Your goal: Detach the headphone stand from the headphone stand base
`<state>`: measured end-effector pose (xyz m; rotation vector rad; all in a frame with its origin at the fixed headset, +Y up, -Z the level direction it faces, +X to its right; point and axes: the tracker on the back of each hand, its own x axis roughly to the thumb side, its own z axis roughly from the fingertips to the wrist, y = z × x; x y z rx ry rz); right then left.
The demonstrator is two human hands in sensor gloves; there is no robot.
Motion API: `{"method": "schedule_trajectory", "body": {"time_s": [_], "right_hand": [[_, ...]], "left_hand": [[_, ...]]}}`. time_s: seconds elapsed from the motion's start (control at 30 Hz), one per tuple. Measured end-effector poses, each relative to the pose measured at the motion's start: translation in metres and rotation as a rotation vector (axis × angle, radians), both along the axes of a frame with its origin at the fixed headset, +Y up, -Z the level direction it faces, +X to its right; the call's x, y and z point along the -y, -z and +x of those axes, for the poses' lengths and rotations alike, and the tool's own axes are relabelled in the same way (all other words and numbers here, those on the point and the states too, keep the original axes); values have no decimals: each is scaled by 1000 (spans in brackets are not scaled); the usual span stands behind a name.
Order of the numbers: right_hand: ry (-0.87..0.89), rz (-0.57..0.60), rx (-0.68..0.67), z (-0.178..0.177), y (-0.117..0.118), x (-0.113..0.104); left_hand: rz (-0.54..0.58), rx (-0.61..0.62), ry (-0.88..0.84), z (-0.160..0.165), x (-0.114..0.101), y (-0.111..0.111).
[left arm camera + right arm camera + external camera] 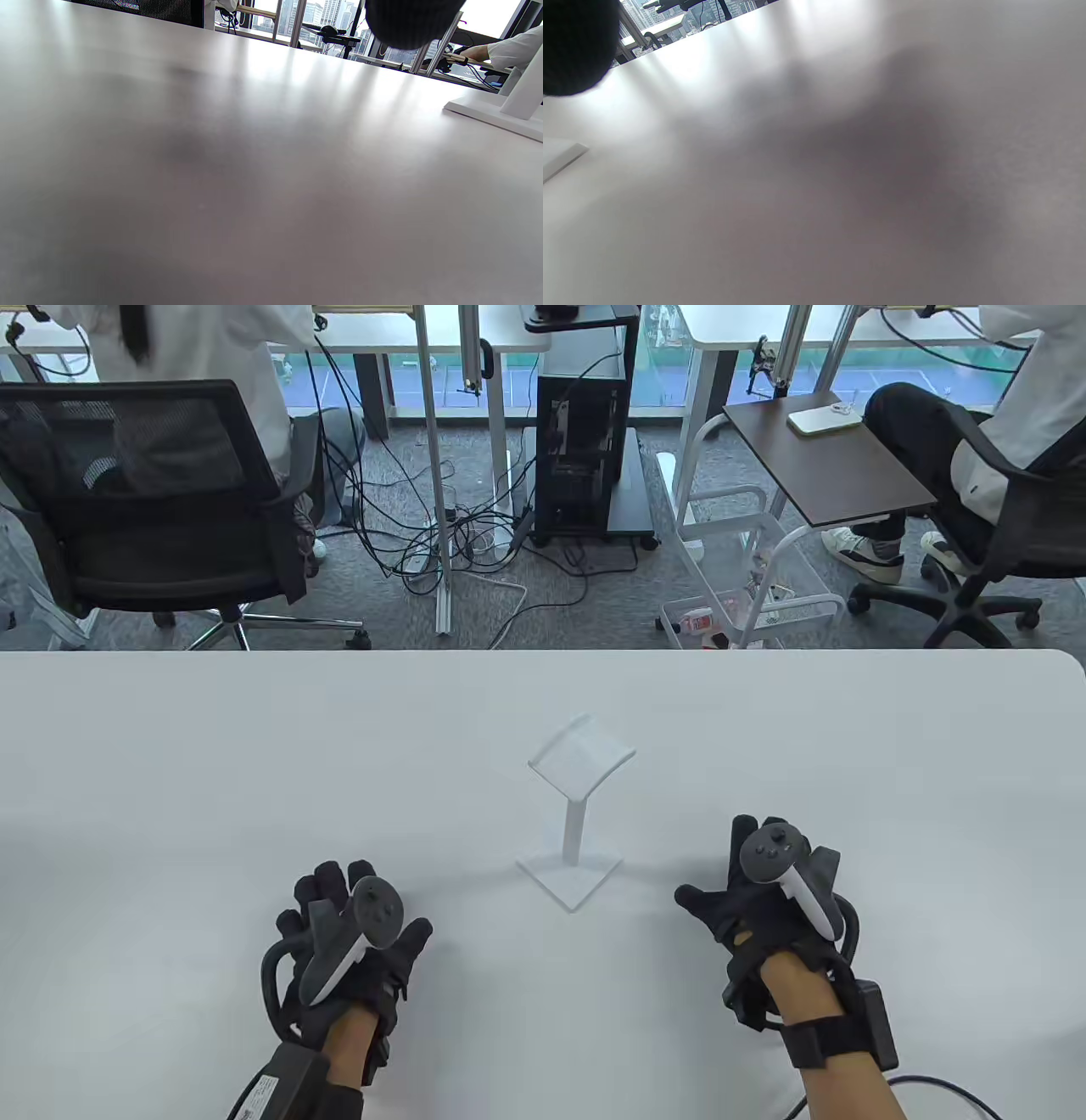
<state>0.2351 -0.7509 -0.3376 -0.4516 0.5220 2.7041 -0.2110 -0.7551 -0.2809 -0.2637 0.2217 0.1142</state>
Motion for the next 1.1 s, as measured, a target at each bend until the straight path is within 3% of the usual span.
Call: {"method": "schedule_trajectory", "body": {"time_s": [0.37,0.77,1.1], "right_hand": [[21,34,-42,-11,-4,-4],[385,223,-177,-63,-1,-14],[653,216,-147,-98,29,-6]], "left_hand": [[4,-18,1,-5,-3,2],[-15,0,-41,-2,-2,5],[-21,16,-56,2,-2,6]]}}
